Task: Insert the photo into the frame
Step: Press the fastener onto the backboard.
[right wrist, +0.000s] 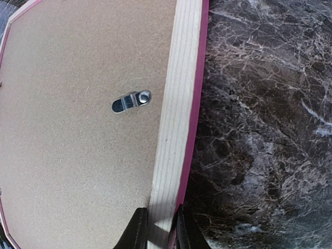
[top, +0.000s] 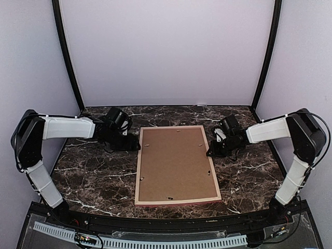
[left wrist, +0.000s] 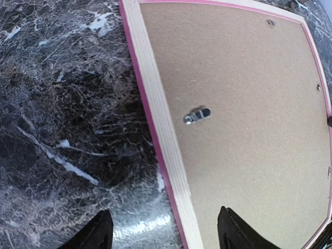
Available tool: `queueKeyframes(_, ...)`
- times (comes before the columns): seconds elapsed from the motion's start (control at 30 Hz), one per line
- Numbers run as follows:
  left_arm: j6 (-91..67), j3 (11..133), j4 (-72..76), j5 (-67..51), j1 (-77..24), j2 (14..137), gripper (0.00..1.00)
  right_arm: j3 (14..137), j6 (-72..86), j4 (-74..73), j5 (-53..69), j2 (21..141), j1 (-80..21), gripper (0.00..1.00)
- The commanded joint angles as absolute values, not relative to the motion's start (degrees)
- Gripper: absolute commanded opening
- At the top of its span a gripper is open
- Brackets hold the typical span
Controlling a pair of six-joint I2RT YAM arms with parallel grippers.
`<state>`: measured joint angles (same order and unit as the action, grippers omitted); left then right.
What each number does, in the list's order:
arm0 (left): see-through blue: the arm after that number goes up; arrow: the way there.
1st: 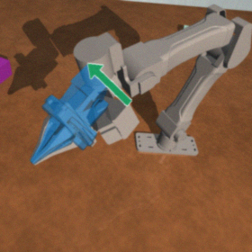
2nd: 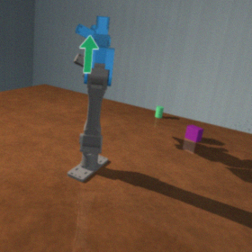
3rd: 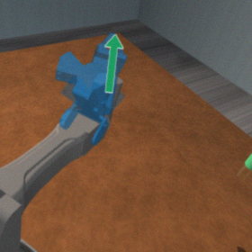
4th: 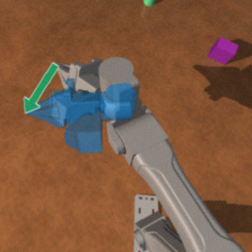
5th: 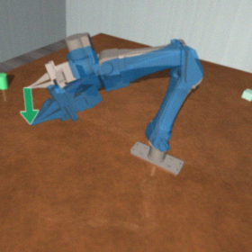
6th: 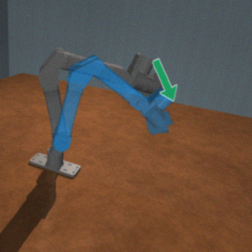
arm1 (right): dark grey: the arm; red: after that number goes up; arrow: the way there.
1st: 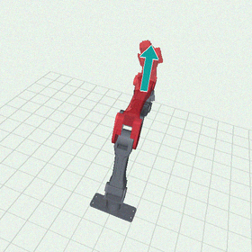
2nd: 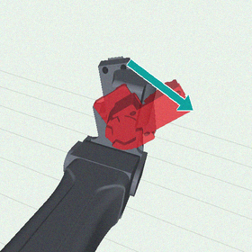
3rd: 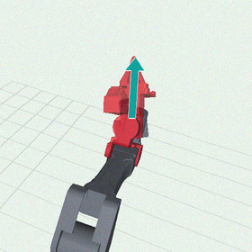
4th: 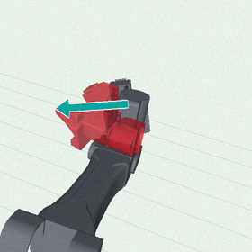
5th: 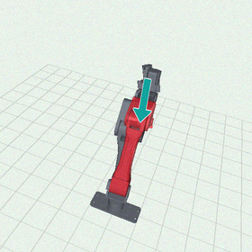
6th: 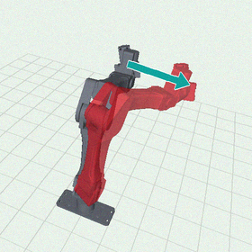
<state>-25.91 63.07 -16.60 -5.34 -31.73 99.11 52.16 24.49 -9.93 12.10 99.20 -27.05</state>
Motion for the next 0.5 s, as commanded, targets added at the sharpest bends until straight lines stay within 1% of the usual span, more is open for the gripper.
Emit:
queueKeyframes(0.0,-27.7,58.6,-17.4,-6.0,-35.3,93.3,0.72,52.2,23.5,-11.7,12.5,99.5,-26.8,0.18)
queueKeyframes(0.47,-32.1,53.9,-22.5,0.8,-46.9,93.0,0.72,52.2,23.6,-11.5,12.6,99.1,-26.8,0.18)
